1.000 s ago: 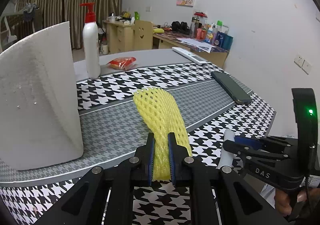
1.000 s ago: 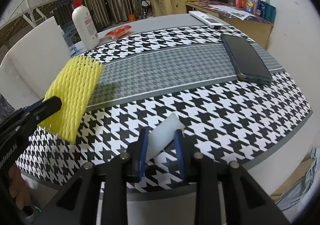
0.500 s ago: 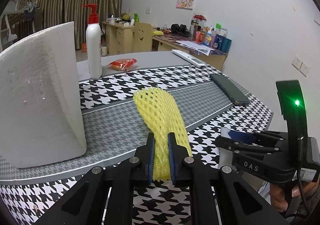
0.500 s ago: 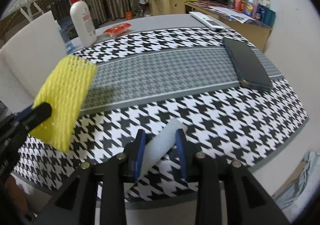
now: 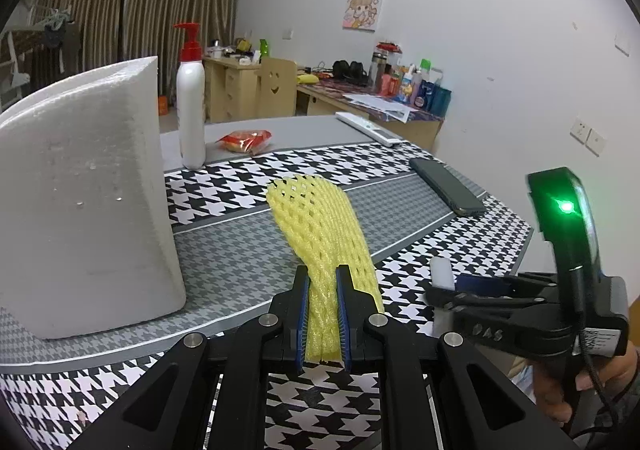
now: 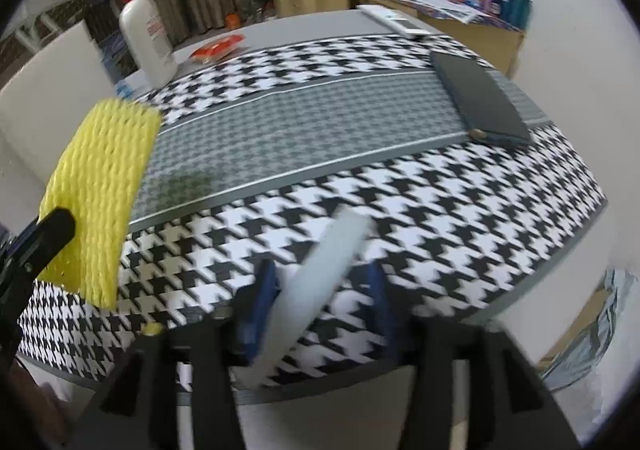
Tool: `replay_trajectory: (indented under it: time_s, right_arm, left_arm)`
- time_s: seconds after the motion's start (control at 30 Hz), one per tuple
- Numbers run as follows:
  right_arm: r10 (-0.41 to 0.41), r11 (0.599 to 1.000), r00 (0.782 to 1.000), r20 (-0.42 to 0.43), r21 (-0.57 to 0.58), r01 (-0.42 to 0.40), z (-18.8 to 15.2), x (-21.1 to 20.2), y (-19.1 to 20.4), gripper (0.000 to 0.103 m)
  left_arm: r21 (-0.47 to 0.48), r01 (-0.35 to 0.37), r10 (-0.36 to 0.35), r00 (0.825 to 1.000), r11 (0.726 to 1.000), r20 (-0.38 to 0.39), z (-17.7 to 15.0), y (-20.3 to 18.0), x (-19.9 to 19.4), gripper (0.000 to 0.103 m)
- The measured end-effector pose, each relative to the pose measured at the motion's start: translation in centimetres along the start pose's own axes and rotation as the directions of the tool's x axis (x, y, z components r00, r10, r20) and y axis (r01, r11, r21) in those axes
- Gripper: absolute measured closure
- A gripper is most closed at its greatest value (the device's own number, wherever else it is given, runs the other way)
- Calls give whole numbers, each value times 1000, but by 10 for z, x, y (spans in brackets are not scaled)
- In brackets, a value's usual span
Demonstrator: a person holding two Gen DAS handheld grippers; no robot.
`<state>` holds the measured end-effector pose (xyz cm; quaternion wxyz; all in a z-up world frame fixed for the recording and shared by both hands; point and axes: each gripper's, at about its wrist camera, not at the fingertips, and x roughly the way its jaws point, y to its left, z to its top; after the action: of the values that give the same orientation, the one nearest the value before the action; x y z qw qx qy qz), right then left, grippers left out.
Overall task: Organize soft objects
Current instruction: 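Close the right tool on the white foam tube while the left tool holds the sponge, then lift and carry the sponge and white tube with both tools over the foam box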
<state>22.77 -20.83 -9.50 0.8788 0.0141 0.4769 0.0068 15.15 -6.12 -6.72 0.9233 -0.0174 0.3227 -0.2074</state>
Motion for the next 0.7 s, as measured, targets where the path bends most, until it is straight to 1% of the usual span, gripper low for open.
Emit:
replay_trajectory:
  time_s: [0.03,0.07,0.1,0.13,0.17,0.2,0.23,0.3,0.4,0.57,0.7]
  right_arm:
    - [-15,1000,1000,12,-9,15,2,2,4,43]
    - [-45,999,998,35,-8,46,4,3,5,55]
    - [-67,998,996,52,-5,68,7,3,4,80]
    - [-67,998,996,62,-4,68,10,3,1,90]
    - [-24,1000,998,50,9,23,13,3,-4,92]
    - [-13,1000,999,50,10,13,15,3,-6,95]
    - [7,1000,999,46,6,-7,14,3,-5,95]
    - [1,1000,997,71,-19,1,12,-2,0,95]
    - [57,998,993,103,-24,-55,13,-13,1,95]
    - [100,994,984,147,-67,-91,15,-30,11,95]
    - [118,989,976,183,-106,-100,15,-40,18,95]
  left_arm:
    - [-4,2,-2,1000,1000,0,0,1,0,90]
    - [-7,8,-8,1000,1000,-1,0,2,0,90]
    - [-8,12,-12,1000,1000,-2,0,3,0,90]
    - [-10,13,-13,1000,1000,2,-1,4,-1,90]
    - [-10,13,-13,1000,1000,5,0,5,-2,90]
    - [-9,14,-14,1000,1000,7,-1,6,-4,90]
    - [-9,13,-13,1000,1000,9,0,7,-5,90]
    - [-14,0,1,1000,1000,16,0,10,-8,90]
    - [-20,-16,17,1000,1000,24,0,14,-13,90]
    - [-12,-33,34,999,999,42,1,13,-20,90]
    - [1,-50,50,997,999,59,6,11,-25,90]
